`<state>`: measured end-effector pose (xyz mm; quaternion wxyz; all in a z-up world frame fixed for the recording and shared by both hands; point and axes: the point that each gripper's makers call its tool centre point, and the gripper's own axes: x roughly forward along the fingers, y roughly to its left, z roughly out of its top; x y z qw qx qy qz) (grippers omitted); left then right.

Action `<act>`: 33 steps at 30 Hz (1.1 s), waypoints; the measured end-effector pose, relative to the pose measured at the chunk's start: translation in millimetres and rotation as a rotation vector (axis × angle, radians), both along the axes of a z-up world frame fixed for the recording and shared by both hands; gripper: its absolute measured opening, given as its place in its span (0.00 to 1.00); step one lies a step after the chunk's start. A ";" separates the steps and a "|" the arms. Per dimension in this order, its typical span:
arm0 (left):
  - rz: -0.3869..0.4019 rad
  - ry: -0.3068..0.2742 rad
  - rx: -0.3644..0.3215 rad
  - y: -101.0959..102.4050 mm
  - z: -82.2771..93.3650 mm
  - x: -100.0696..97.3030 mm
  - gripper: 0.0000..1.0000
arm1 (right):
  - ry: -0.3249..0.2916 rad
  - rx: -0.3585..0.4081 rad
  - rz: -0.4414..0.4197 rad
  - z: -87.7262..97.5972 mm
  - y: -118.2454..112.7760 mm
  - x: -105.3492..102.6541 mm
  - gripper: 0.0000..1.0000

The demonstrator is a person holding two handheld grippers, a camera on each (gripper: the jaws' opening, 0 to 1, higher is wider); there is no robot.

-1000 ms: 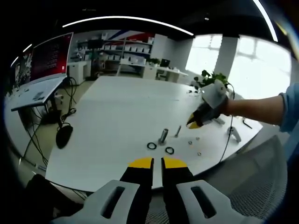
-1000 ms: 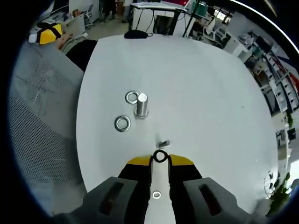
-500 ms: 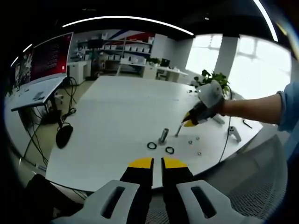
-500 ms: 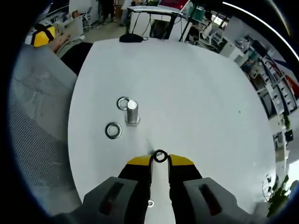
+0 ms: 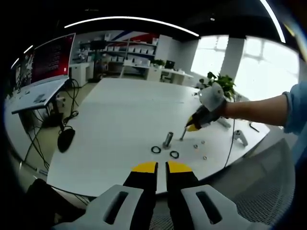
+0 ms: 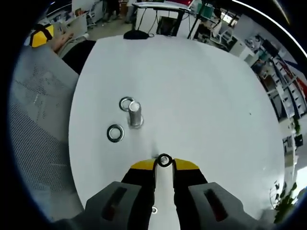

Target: Place the washer onto the threaded stud by aligning its center hole with the stud, sliding it down to the base, and recovering from edge contact or off-axis alignment until the washer reaches the visible bottom stop.

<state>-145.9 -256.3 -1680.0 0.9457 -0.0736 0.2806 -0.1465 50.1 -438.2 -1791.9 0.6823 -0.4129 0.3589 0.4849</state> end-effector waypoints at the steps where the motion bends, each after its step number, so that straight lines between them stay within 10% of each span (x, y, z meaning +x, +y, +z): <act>1: 0.000 0.000 0.000 0.0 0.1 -0.1 0.04 | 0.002 -0.004 0.001 -1.1 0.2 0.4 0.14; 33: 0.006 0.003 0.001 0.3 -0.8 0.3 0.04 | 0.067 -0.107 0.014 -52.1 -13.4 1.9 0.14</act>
